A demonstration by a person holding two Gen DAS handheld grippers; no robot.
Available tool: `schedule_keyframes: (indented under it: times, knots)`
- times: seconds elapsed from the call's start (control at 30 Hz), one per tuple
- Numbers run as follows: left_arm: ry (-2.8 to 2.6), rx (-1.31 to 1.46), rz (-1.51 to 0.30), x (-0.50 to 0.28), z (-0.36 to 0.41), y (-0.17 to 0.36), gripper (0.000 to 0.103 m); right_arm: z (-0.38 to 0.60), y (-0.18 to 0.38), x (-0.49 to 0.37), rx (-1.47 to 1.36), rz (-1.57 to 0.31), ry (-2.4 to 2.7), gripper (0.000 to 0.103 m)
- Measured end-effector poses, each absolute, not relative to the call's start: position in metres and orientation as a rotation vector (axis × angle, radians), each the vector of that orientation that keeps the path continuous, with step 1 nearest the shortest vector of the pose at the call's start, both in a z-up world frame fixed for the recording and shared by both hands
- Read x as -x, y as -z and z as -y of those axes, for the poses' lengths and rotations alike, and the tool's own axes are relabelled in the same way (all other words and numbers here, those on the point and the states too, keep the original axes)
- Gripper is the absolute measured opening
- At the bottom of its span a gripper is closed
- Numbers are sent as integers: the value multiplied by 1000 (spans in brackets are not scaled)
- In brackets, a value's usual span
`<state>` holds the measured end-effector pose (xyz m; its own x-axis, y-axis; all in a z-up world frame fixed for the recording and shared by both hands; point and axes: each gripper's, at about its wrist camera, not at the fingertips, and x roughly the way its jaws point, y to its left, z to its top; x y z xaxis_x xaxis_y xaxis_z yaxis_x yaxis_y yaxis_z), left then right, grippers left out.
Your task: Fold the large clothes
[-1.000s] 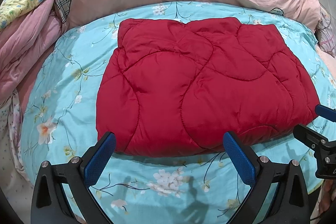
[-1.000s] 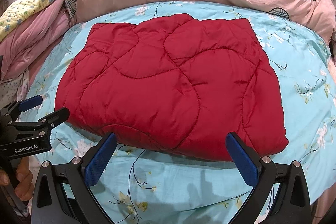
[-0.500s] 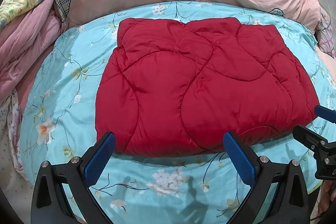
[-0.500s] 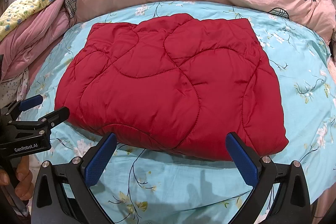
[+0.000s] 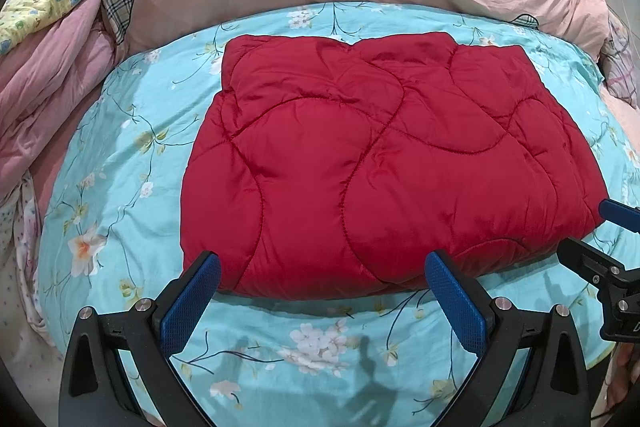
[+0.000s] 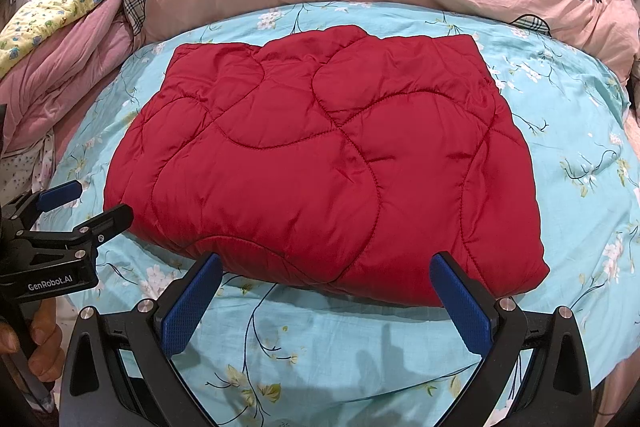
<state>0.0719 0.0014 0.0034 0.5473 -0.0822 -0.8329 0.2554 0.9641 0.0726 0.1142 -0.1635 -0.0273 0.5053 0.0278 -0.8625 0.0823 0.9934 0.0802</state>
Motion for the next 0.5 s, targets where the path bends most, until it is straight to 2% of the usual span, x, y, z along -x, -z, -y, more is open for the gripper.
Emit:
schedule_keyframes:
  times: [0.5]
  knots:
    - [203, -197, -973, -72, -1, -3, 102, 164, 28, -114, -118, -1042, 34, 103]
